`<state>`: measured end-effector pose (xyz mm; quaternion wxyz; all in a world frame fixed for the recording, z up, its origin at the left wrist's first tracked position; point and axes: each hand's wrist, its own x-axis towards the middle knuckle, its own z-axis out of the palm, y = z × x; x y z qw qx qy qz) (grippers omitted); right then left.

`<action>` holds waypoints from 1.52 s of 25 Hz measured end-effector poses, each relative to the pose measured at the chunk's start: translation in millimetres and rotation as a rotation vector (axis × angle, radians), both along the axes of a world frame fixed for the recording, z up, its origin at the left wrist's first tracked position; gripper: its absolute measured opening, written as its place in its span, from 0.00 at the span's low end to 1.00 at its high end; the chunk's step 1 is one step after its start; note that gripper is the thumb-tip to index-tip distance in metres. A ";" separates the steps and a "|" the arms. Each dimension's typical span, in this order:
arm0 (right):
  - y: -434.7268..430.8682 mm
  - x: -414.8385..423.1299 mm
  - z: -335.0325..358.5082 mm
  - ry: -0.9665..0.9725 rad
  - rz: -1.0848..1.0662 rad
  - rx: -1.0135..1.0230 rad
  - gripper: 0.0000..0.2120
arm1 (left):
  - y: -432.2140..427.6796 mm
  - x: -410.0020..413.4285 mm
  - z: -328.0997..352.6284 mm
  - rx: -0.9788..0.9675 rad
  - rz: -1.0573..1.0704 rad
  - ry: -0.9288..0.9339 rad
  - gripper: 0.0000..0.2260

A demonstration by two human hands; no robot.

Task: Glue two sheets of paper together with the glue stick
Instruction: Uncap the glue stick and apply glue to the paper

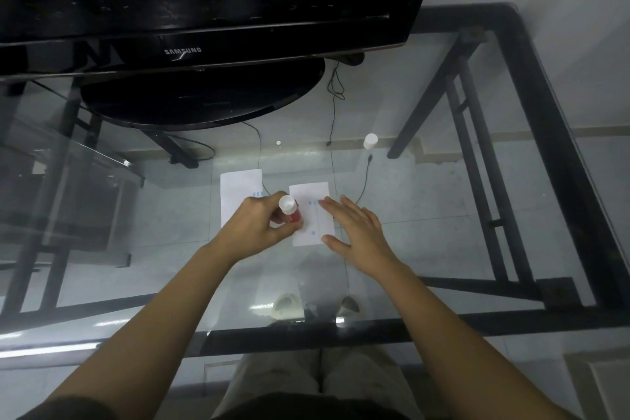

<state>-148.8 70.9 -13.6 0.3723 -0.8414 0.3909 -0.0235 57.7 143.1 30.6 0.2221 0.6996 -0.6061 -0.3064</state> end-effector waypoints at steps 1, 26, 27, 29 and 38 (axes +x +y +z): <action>0.3 0.5 1.3 0.003 -0.018 0.019 0.29 | -1.9 4.6 0.1 -0.021 0.048 -0.024 0.11; 2.1 1.3 3.2 0.028 -0.058 0.012 0.32 | -28.5 8.6 -4.2 -0.047 -0.048 0.015 0.12; 2.7 1.9 3.1 0.034 -0.060 0.018 0.32 | -21.7 3.0 -5.3 -0.020 -0.103 0.040 0.12; 2.4 2.9 2.8 0.035 -0.064 0.022 0.32 | -20.6 0.6 -5.2 -0.004 -0.154 0.043 0.13; 2.2 3.9 1.7 -0.008 -0.078 0.006 0.33 | -36.3 5.1 -3.0 -0.054 -0.143 0.015 0.11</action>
